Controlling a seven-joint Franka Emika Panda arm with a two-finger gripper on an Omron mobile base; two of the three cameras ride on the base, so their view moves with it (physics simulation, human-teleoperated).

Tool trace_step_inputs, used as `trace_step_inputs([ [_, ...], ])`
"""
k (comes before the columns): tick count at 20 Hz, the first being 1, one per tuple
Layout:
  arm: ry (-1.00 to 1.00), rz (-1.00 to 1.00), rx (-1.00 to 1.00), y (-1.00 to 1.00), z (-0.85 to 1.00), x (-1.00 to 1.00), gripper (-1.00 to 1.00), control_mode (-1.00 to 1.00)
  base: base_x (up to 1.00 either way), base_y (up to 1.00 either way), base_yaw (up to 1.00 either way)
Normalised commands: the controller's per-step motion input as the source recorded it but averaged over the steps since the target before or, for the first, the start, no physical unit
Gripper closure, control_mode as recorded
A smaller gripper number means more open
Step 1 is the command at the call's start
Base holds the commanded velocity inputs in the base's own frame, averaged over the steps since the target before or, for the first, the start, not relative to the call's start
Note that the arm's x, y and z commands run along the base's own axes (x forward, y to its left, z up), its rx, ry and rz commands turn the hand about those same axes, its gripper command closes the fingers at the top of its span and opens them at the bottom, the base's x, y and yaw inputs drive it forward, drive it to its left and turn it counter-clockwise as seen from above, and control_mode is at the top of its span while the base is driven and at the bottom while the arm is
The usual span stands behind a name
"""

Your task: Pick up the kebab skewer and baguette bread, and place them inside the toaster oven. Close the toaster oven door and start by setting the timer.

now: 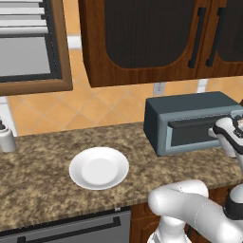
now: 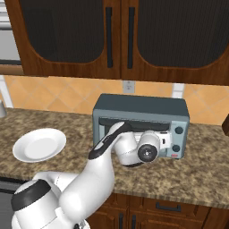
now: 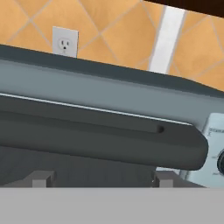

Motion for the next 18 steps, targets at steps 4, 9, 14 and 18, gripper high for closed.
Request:
trace_step_inputs([
  [4, 0.00, 0.00, -0.07, 0.11, -0.18, 0.47, -1.00, -1.00, 0.00, 0.00, 0.00],
  [9, 0.00, 0.00, -0.06, 0.19, -0.24, 0.34, -1.00, -1.00, 0.00, 0.00, 0.00],
  [14, 0.00, -0.02, 0.00, 0.01, -0.03, -0.23, -1.00, -1.00, 0.00, 0.00, 0.00],
  [18, 0.01, -0.06, 0.00, -0.03, 0.00, -0.16, -1.00, -1.00, 0.00, 0.00, 0.00],
])
